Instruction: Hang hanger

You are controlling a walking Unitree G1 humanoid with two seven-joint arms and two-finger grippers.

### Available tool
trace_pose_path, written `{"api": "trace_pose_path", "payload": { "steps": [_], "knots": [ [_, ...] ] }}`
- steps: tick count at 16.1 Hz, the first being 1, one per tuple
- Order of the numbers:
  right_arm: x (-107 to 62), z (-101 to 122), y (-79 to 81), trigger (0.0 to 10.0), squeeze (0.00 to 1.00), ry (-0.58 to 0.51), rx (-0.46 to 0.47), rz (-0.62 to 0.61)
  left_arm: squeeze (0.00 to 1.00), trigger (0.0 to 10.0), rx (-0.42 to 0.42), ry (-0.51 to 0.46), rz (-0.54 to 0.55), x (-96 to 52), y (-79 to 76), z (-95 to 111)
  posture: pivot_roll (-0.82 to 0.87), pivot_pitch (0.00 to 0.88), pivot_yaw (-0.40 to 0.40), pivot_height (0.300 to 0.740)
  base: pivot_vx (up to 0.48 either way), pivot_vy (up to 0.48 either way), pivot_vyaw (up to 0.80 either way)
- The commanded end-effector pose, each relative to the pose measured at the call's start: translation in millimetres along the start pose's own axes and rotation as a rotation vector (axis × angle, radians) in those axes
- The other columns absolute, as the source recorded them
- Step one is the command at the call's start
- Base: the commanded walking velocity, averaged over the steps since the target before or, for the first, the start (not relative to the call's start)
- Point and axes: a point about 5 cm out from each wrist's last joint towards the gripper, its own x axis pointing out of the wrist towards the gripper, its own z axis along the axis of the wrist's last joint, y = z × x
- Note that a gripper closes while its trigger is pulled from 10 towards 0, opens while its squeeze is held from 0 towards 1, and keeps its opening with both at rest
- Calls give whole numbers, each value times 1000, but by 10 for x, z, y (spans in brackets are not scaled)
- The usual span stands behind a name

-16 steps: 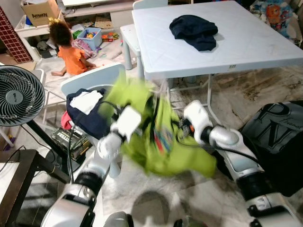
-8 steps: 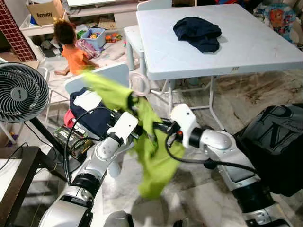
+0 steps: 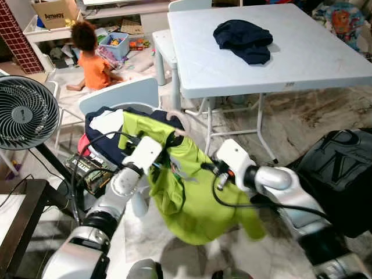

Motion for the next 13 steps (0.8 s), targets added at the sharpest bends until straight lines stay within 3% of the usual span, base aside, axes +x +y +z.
{"api": "trace_pose_path", "payload": {
  "steps": [1,6,9,10,11,12,13],
  "knots": [
    [-97,55,32,10000,0,-26,-42,76,0,10000,14,5,51,33,130,27,-64,0,18,740,0,0,0],
    [-364,-167,-220,10000,0,92,-92,11,0,10000,0,3,46,29,151,18,-70,0,24,740,0,0,0],
    [-141,88,-422,10000,0,-61,-49,-241,0,10000,-66,-20,-112,32,-154,68,-68,0,27,740,0,0,0],
    [10,238,-397,10000,0,-165,41,-293,0,10000,-76,-31,-234,7,-364,91,-64,0,25,740,0,0,0],
    [101,333,-353,10000,0,-233,109,-313,0,10000,-65,-40,-296,-14,-474,105,-64,0,25,740,0,0,0],
    [175,389,-277,10000,0,-270,138,-294,0,10000,-56,-51,-326,-30,-529,117,-61,0,26,740,0,0,0],
    [229,386,-187,10000,0,-264,110,-256,0,10000,-55,-64,-317,-29,-518,133,-57,0,26,740,0,0,0]
  ]
}}
